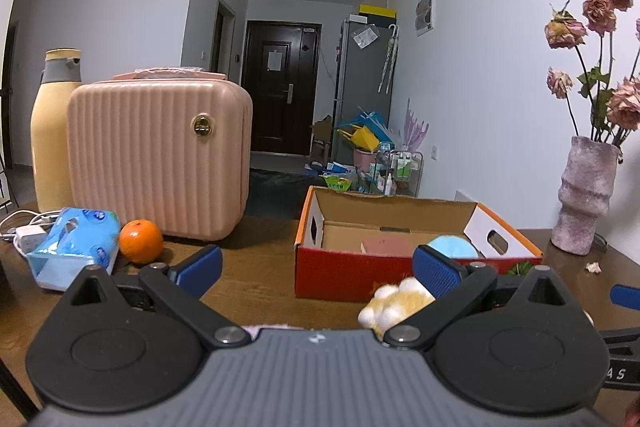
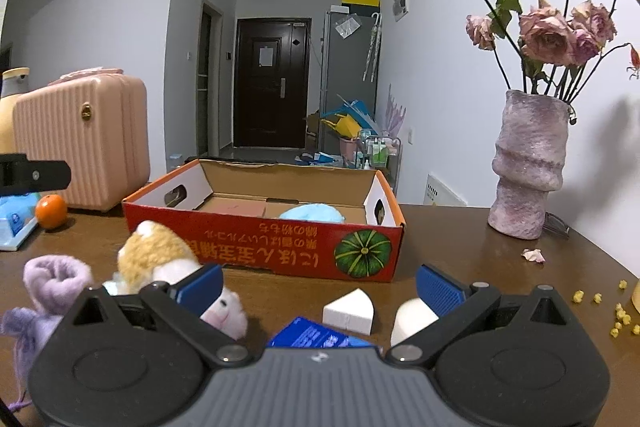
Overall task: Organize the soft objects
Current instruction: 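Withdraw both tools from the box back toward the remaining items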
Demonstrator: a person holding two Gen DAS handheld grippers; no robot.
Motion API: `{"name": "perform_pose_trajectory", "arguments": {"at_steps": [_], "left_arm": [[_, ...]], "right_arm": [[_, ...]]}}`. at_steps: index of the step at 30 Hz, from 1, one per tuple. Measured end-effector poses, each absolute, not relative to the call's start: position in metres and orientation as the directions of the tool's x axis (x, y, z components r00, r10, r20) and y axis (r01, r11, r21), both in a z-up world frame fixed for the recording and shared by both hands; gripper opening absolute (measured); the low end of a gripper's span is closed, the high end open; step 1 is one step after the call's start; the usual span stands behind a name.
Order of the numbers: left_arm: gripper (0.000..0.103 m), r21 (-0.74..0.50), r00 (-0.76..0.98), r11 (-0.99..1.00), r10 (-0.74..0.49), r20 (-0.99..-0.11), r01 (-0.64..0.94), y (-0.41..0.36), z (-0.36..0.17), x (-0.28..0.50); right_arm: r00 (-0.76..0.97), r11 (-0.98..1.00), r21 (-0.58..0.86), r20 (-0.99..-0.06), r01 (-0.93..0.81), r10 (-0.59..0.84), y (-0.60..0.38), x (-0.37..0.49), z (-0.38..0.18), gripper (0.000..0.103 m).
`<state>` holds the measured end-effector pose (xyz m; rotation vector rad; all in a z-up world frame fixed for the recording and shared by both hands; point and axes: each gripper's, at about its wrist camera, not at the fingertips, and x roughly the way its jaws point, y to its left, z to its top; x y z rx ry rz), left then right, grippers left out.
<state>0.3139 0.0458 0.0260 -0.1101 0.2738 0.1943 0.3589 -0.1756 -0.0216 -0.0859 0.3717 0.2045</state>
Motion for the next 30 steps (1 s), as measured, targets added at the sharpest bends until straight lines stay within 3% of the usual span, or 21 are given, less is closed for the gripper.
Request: {"name": "perform_pose_trajectory", "arguments": {"at_steps": [30], "left_arm": [[0.103, -0.068, 0.932, 0.99, 0.093, -0.351, -0.124, 0.042, 0.006, 0.226]], "right_arm": [[0.899, 0.97, -0.03, -0.383, -0.242, 0.213, -0.19, 0.263, -0.033, 0.103]]}}
